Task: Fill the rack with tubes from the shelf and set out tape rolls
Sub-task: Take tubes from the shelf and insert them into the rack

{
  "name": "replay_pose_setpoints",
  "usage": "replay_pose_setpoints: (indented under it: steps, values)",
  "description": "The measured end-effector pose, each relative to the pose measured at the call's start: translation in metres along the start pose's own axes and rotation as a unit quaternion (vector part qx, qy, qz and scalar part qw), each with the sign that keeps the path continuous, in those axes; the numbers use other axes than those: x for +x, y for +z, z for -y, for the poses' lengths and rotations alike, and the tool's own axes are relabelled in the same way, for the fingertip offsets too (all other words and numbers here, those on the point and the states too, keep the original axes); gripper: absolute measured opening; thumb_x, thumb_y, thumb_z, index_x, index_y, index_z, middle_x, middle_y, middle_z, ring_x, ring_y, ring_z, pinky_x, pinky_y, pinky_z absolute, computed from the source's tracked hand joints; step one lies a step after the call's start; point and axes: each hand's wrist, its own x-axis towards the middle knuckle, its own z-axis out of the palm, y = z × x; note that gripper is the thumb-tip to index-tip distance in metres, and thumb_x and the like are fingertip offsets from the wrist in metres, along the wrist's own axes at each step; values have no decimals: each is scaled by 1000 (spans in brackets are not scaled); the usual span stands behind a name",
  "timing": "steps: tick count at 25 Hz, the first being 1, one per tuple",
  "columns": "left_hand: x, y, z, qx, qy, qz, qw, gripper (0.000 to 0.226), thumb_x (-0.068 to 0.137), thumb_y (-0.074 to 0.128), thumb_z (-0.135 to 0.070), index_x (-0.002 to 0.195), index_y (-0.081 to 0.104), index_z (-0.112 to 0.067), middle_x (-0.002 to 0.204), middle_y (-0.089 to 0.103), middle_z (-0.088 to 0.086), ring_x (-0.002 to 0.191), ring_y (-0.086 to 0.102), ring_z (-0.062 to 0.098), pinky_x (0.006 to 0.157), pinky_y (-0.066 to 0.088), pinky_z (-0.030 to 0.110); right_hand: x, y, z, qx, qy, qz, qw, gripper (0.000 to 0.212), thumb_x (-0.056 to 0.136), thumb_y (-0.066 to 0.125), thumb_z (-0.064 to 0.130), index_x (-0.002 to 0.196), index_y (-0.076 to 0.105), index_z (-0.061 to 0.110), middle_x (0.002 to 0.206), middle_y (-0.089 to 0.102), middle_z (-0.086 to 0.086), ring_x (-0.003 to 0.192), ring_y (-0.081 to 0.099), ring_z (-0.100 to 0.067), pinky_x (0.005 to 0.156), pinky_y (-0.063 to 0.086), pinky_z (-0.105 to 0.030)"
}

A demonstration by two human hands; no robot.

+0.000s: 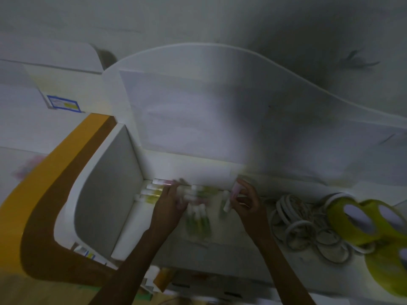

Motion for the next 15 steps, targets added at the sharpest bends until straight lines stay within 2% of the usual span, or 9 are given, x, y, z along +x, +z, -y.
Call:
replay_pose_setpoints:
  steps: [2, 5, 7, 9, 11, 13, 15]
  values:
    - [-2, 0, 2, -15, 0, -21, 1000, 53, 79, 61, -40, 125, 57, -13, 126, 58, 8, 103, 58, 22, 78, 52, 29, -1, -1, 1, 7, -1, 5, 1000, 48, 84, 65, -9, 122, 54, 17, 99, 64, -3, 73, 66, 0, 66, 51, -14]
    - [-5, 1, -3, -20, 15, -45, 999, 49, 76, 75, -11, 123, 60, -11, 121, 62, 8, 105, 59, 25, 84, 49, 30, -2, -4, 0, 13, -7, 13, 1000, 46, 85, 65, -7, 123, 54, 15, 103, 64, -7, 74, 67, -3, 68, 53, -17]
    - [-4, 1, -6, -17, 17, -51, 998, 51, 73, 78, -2, 121, 62, -10, 119, 64, 7, 105, 59, 21, 84, 48, 27, -4, -7, 0, 8, -11, 19, 1000, 47, 85, 65, -7, 124, 54, 15, 105, 65, -7, 76, 67, -5, 69, 53, -19]
    - [-3, 0, -10, -31, 12, -52, 998, 47, 73, 77, -1, 116, 63, -14, 112, 65, 2, 94, 63, 18, 76, 47, 17, -4, -9, -1, 10, -7, 19, 1000, 48, 85, 65, -7, 123, 54, 18, 102, 65, -5, 76, 67, -4, 70, 53, -18]
    - [-4, -4, -16, -59, -2, -64, 996, 39, 79, 74, -3, 109, 62, -24, 101, 64, -7, 77, 62, 6, 65, 41, 3, -5, -10, -3, 9, -2, 10, 1000, 48, 84, 66, -7, 123, 54, 19, 99, 64, -5, 76, 67, -4, 69, 53, -18]
    - [-5, -8, -20, -72, -30, -74, 994, 23, 92, 63, -15, 106, 60, -33, 93, 64, -13, 72, 59, -5, 58, 39, 0, -5, -11, -4, 4, -2, 4, 1000, 49, 83, 66, -8, 122, 54, 20, 99, 65, -4, 76, 66, -3, 69, 53, -18]
    - [-8, -10, -21, -75, -57, -81, 992, 17, 97, 56, -25, 111, 62, -33, 94, 68, -10, 71, 61, -3, 56, 40, 2, -5, -12, -5, 8, 4, 7, 1000, 51, 83, 66, -10, 123, 54, 19, 100, 64, -3, 78, 66, -2, 70, 52, -17]
